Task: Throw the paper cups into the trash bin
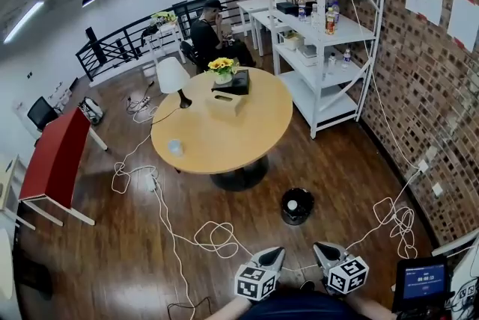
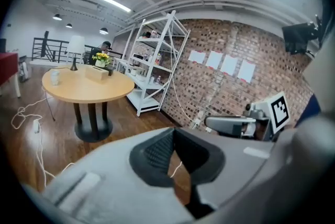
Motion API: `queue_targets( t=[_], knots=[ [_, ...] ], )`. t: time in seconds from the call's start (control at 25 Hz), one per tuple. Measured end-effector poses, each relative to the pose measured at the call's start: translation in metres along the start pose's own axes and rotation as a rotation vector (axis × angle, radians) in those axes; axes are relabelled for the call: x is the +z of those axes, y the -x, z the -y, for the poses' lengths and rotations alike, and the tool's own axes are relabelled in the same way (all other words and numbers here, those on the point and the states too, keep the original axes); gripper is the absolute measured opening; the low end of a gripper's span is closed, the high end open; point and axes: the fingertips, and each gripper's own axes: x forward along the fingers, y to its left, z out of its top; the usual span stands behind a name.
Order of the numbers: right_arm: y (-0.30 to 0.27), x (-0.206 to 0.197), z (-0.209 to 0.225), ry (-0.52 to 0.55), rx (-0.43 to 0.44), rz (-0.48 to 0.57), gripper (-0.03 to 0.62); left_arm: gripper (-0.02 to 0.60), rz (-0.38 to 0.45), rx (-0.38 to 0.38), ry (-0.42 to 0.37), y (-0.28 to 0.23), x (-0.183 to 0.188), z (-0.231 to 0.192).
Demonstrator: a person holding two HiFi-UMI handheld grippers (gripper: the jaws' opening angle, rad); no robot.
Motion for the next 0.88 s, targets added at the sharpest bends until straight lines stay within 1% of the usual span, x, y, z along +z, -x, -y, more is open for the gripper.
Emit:
queue_targets(
  t=[0.08, 0.2, 0.4, 0.6, 0.88],
  knots=[
    [0.001, -0.001, 0.001, -0.002, 0.004, 0.004, 0.009, 0.005, -0.002, 0.013, -0.004, 0.0, 0.0, -0.002],
    [0.0, -0.003, -0.001, 0.009, 0.016, 0.006, 0.009, 0.005, 0.004, 0.037, 0.01, 0.002, 0.002, -0.008],
    [-0.002, 0.0, 0.001, 0.014, 0.026, 0.009, 0.009, 0.005, 0.014, 0.048, 0.018, 0.004, 0.0, -0.007],
    [-0.006, 0.0, -0.005, 0.031, 0.044, -0.01, 0.009, 0.005, 0.028, 0.075, 0.042, 0.01, 0.002, -0.016],
    [-0.013, 0.001, -0.012, 0.056, 0.061, -0.021, 0.009, 0.005, 0.029, 0.077, 0.052, 0.013, 0.001, -0.021]
  ],
)
